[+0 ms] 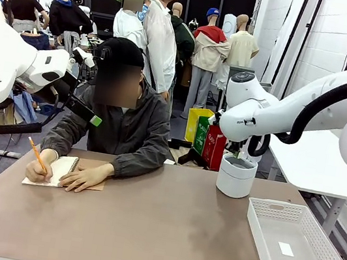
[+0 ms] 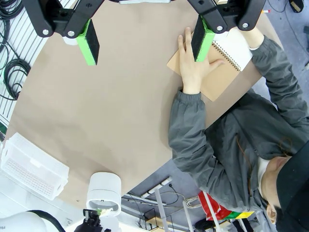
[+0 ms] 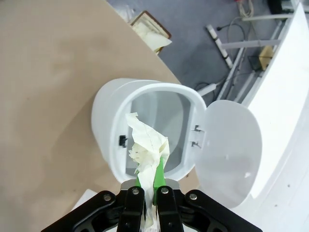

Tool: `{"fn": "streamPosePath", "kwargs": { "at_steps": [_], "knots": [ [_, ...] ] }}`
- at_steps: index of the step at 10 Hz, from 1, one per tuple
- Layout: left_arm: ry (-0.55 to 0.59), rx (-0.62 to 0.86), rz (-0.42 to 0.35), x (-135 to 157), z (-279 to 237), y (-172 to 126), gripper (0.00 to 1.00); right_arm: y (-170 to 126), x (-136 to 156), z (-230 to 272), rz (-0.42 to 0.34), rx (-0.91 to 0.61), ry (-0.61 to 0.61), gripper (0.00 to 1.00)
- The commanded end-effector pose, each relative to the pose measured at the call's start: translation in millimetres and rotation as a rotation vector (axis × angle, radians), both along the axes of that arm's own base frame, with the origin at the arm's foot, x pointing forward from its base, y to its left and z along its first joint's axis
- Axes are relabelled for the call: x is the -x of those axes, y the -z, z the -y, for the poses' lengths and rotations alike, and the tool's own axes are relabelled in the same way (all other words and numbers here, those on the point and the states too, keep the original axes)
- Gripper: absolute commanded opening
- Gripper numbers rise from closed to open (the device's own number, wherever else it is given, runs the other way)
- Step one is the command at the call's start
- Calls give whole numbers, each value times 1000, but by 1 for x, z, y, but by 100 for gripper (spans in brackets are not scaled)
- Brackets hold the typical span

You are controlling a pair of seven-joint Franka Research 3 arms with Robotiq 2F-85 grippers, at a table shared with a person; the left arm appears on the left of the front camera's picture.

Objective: Sort the paper based on its condition.
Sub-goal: If a person hands you a paper, place it in the Organizing basket , and if it's crumpled, put it in the Trash can.

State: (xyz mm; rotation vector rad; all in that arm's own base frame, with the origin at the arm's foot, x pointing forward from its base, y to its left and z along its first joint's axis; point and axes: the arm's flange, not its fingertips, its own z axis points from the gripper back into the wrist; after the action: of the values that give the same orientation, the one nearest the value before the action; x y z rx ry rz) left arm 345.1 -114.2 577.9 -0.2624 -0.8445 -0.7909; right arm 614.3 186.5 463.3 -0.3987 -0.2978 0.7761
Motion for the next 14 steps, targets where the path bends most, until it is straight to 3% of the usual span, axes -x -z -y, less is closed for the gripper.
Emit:
{"fn": "streamPosePath", "kwargs": {
  "at_steps": [1, 12, 14],
  "knots": [
    [3, 2, -9, 0, -1, -1, 100, 4, -16, -4, 36, 59, 36, 0],
    [3, 2, -9, 0, -1, -1, 100, 28, -38, 2, 18, 126, 77, 0],
    [3, 2, -9, 0, -1, -1, 100, 29, -40, 1, 2, 112, 81, 38]
  ]
}}
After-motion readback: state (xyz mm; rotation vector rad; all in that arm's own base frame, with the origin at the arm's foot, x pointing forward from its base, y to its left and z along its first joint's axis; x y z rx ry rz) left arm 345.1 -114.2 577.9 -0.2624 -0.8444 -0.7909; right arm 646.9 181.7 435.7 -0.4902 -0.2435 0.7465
